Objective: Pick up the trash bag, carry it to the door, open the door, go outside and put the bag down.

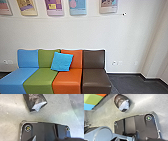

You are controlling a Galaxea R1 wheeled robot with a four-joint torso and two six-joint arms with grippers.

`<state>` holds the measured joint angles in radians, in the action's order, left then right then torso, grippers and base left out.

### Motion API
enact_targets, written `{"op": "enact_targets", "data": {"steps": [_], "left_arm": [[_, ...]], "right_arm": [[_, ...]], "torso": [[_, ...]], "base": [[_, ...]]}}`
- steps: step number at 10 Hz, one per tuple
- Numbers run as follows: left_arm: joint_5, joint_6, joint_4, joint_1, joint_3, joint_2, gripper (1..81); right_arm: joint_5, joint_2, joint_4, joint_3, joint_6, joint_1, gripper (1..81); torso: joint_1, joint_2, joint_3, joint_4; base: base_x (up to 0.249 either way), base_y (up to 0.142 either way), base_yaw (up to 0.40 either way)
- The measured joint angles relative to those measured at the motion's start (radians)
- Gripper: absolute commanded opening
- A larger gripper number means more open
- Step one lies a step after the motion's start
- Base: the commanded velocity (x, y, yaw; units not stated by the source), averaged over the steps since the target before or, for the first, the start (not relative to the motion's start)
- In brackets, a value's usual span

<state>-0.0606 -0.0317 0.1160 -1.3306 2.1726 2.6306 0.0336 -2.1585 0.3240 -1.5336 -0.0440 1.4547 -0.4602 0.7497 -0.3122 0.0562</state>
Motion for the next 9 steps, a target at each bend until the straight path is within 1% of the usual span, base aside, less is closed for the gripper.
{"op": "enact_targets", "data": {"steps": [1,3,6,9], "left_arm": [[-0.004,0.000,0.003,0.010,0.000,0.000,81.1],[-0.013,0.000,0.004,0.013,0.000,0.001,81.1],[-0.014,0.000,0.004,0.030,0.000,0.001,81.1],[-0.011,0.000,0.018,0.066,0.000,0.001,81.1]], "right_arm": [[0.000,0.000,0.001,0.000,0.000,0.000,81.1],[0.000,0.014,0.002,0.006,0.000,-0.001,81.1],[0.000,0.008,0.003,0.008,0.000,-0.007,81.1],[0.006,0.014,0.003,0.008,0.000,-0.014,81.1]], "torso": [[-0.020,0.032,-0.028,0.000],[-0.065,0.101,-0.097,0.000],[-0.132,0.207,-0.196,0.000],[-0.200,0.314,-0.296,0.000]], "base": [[0.000,0.000,0.000],[0.000,0.000,0.000],[0.000,0.000,0.000],[0.000,0.000,0.000]]}}
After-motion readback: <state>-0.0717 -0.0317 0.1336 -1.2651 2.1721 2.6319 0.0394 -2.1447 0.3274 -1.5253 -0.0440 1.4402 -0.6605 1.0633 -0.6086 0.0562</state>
